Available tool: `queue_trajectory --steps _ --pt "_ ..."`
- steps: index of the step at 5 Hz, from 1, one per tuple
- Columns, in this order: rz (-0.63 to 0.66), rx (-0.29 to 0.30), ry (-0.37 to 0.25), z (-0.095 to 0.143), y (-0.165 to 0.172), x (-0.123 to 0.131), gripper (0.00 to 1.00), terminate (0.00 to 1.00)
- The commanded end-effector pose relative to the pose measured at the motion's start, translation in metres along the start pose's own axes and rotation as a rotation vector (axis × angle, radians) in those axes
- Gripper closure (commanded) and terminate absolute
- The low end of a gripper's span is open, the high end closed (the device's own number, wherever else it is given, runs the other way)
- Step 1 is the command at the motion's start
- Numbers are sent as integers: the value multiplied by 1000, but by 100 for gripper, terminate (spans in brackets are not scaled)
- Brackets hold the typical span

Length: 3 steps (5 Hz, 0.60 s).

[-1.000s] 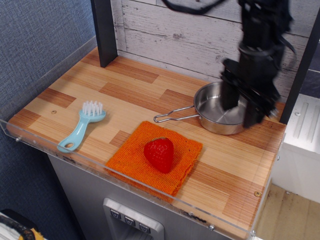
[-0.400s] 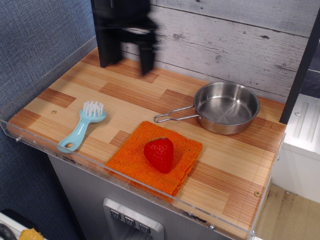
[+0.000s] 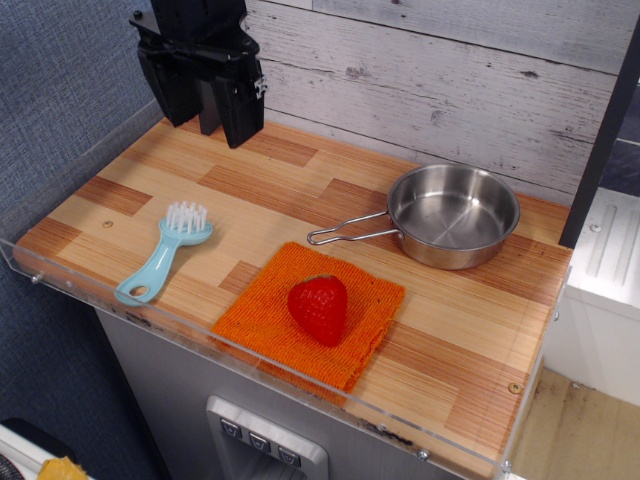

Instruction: Move the pot to the top right of the table

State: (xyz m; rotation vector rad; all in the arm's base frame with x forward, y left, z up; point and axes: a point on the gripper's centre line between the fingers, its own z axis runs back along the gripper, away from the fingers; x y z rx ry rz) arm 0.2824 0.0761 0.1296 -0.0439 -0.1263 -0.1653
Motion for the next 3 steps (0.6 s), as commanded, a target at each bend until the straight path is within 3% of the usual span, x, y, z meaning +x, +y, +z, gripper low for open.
queue_trajectory --steps 1,2,3 --pt "80 90 -18 16 -8 -17 0 0" --pt "80 90 -18 16 -8 -17 0 0" --pt "80 90 -18 16 -8 -17 0 100"
